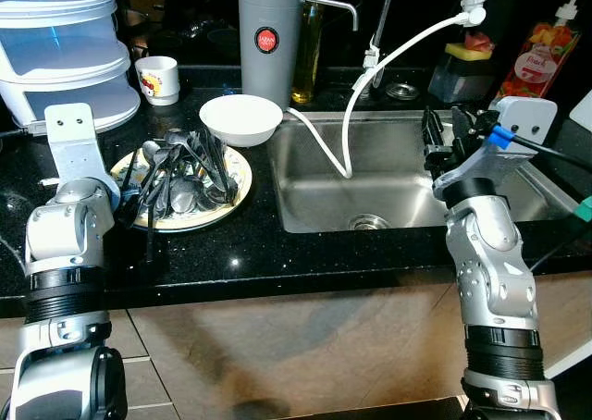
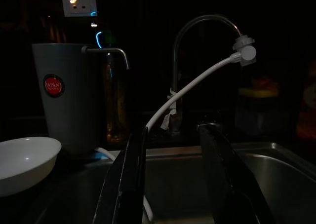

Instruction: Kitchen organization

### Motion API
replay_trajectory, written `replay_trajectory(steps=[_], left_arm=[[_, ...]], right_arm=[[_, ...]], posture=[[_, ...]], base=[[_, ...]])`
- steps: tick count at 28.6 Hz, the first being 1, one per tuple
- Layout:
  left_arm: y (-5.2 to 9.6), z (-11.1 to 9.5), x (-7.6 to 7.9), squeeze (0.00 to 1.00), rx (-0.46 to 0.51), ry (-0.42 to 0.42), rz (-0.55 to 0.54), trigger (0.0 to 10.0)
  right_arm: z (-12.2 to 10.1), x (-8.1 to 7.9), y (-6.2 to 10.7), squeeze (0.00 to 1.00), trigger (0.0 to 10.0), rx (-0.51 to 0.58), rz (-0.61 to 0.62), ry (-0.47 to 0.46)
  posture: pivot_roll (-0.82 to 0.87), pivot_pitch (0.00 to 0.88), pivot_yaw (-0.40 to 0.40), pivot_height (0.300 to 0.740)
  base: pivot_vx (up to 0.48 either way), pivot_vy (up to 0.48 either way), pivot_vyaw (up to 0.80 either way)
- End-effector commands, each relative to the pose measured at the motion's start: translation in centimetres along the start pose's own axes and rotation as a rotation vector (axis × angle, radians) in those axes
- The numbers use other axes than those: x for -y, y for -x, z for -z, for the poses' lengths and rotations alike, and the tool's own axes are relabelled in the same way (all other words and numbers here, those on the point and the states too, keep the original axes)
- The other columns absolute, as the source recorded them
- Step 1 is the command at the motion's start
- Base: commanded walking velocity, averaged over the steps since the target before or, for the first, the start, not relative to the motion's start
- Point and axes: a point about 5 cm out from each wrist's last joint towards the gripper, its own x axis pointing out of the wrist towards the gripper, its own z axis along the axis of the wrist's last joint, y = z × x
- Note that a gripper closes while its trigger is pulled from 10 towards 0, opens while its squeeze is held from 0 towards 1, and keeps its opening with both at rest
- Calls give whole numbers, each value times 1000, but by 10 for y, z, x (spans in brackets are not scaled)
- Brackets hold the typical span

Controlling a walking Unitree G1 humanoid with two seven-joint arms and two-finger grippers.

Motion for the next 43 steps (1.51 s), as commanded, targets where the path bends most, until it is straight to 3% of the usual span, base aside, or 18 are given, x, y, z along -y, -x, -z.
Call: replay_trajectory(steps=[1,2,3,4,8,15,16,17,19,21,22,25,27,28,32,35,39,43], left_arm=[[0,-4,4,0,48,36,6,10000],[0,-4,4,0,48,36,6,10000],[4,-23,2,0,161,68,-12,10000],[4,-23,2,0,161,68,-12,10000],[13,-53,-3,0,316,120,-11,10000],[22,-81,7,0,438,148,99,10000],[23,-85,24,0,446,158,210,10000],[23,-84,59,0,410,171,403,10000],[23,-81,84,0,380,187,497,10000],[24,-77,101,0,375,156,520,10000],[26,-80,111,0,409,89,491,10000],[31,-95,113,0,557,-92,372,10000],[33,-105,108,0,621,-137,303,10000],[36,-121,101,0,686,-136,238,10000],[40,-130,101,0,718,-79,265,10000],[43,-131,111,0,708,-31,342,10000],[53,-135,124,0,777,-2,418,10000],[71,-136,151,0,754,166,655,10000]], right_arm=[[0,2,1,0,10000,-4,4,6],[0,2,1,0,10000,-4,4,6],[-1,2,1,0,10000,-3,4,6],[-1,2,1,0,10000,-3,4,6],[-2,3,0,0,10000,3,5,6],[-5,6,-4,0,10000,20,21,-14],[-8,7,-6,0,10000,28,26,-26],[-11,8,-9,0,10000,40,31,-39],[-13,9,-9,0,10000,44,36,-48],[-14,10,-7,0,10000,45,44,-55],[-14,13,-5,0,10000,46,59,-68],[-16,17,-3,0,10000,51,82,-89],[-18,19,-3,0,10000,55,90,-97],[-18,20,-2,0,10000,55,97,-104],[-17,21,-2,0,10000,50,98,-105],[-17,20,-1,0,10000,47,97,-106],[-17,21,-1,0,10000,47,99,-108],[-18,21,-1,0,10000,47,103,-108]], posture=[[49,0,-45,740],[49,0,-45,740],[49,0,-46,740],[49,0,-46,740],[49,0,-49,740],[52,0,-58,740],[52,0,-58,740],[44,0,-56,740],[44,0,-56,740],[17,0,-48,740],[7,0,-43,740],[-7,0,-33,740],[-10,0,-32,740],[-8,0,-34,740],[-7,0,-36,740],[-7,0,-37,740],[-11,0,-37,740],[-10,0,-38,740]], base=[[0,0,0],[0,0,0],[0,0,0],[0,0,0],[0,0,0],[0,0,0],[0,0,0],[0,0,0],[0,0,0],[0,0,0],[0,0,0],[0,0,0],[0,0,0],[0,0,0],[0,0,0],[0,0,0],[0,0,0],[0,0,0]])
